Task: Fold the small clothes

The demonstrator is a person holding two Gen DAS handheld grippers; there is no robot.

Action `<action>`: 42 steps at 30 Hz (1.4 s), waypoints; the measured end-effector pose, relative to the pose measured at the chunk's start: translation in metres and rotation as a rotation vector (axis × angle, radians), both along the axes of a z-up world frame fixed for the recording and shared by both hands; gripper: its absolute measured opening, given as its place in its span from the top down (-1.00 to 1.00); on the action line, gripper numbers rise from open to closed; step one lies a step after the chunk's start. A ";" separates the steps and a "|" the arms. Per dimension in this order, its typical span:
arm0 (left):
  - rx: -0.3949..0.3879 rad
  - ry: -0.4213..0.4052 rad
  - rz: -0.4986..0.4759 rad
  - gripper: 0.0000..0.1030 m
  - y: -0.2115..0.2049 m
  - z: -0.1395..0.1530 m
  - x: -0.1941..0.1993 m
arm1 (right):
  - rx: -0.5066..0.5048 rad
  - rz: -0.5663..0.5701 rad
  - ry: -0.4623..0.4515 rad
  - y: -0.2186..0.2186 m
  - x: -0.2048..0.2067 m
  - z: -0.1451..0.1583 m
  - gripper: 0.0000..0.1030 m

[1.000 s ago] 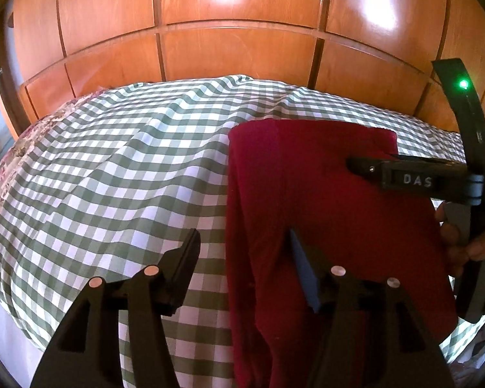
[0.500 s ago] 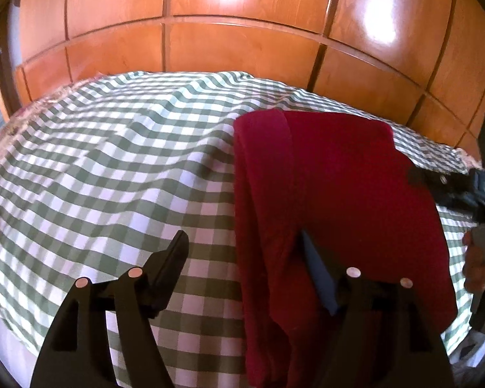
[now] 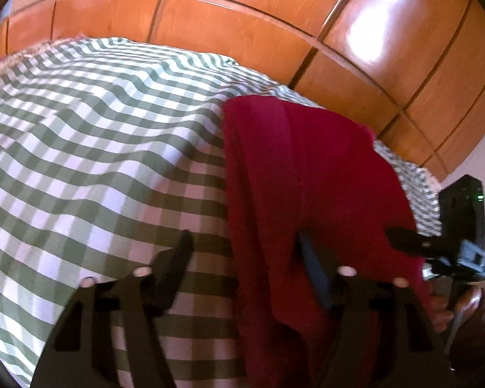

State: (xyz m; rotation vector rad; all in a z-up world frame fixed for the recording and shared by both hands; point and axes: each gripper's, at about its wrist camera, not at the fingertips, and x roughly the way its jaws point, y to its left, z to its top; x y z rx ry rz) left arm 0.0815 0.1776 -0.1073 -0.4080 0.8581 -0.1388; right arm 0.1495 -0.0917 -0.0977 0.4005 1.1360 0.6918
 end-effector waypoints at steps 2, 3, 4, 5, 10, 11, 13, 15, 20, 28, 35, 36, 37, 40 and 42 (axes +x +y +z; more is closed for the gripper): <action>0.017 -0.030 -0.035 0.28 -0.007 0.003 -0.002 | -0.017 0.008 -0.010 0.004 -0.002 0.002 -0.42; 0.039 -0.041 -0.045 0.36 -0.010 0.005 -0.003 | -0.022 0.009 -0.012 0.005 -0.004 0.002 -0.37; 0.061 -0.049 -0.052 0.42 -0.014 0.007 -0.004 | -0.024 0.009 -0.014 0.005 -0.005 0.003 -0.26; 0.077 -0.056 -0.059 0.45 -0.016 0.009 -0.005 | -0.030 0.011 -0.019 0.005 -0.007 0.004 -0.16; 0.138 -0.083 -0.073 0.57 -0.024 0.017 -0.010 | -0.075 0.027 -0.074 0.015 -0.016 0.022 0.08; 0.135 -0.084 -0.073 0.58 -0.024 0.018 -0.012 | -0.082 0.030 -0.085 0.016 -0.018 0.025 0.10; 0.113 -0.089 -0.076 0.61 -0.021 0.021 -0.016 | -0.085 0.032 -0.102 0.016 -0.022 0.033 0.13; 0.097 -0.096 -0.086 0.62 -0.022 0.023 -0.020 | -0.079 0.032 -0.114 0.017 -0.028 0.040 0.15; 0.039 -0.110 -0.116 0.63 -0.029 0.031 -0.026 | -0.074 0.022 -0.151 0.014 -0.039 0.058 0.18; 0.054 -0.174 -0.274 0.64 -0.097 0.070 0.028 | -0.091 -0.050 -0.297 -0.031 -0.039 0.107 0.20; 0.129 -0.271 -0.444 0.64 -0.213 0.125 0.118 | -0.107 -0.278 -0.420 -0.135 -0.009 0.145 0.20; 0.150 -0.274 -0.472 0.63 -0.235 0.126 0.130 | -0.102 -0.330 -0.423 -0.159 -0.006 0.145 0.20; 0.171 -0.266 -0.504 0.63 -0.259 0.123 0.142 | -0.100 -0.377 -0.417 -0.182 -0.002 0.141 0.20; 0.248 -0.175 -0.567 0.63 -0.313 0.089 0.167 | -0.124 -0.494 -0.345 -0.236 0.009 0.109 0.20; 0.369 -0.081 -0.586 0.69 -0.345 0.050 0.179 | -0.157 -0.569 -0.241 -0.268 0.016 0.070 0.18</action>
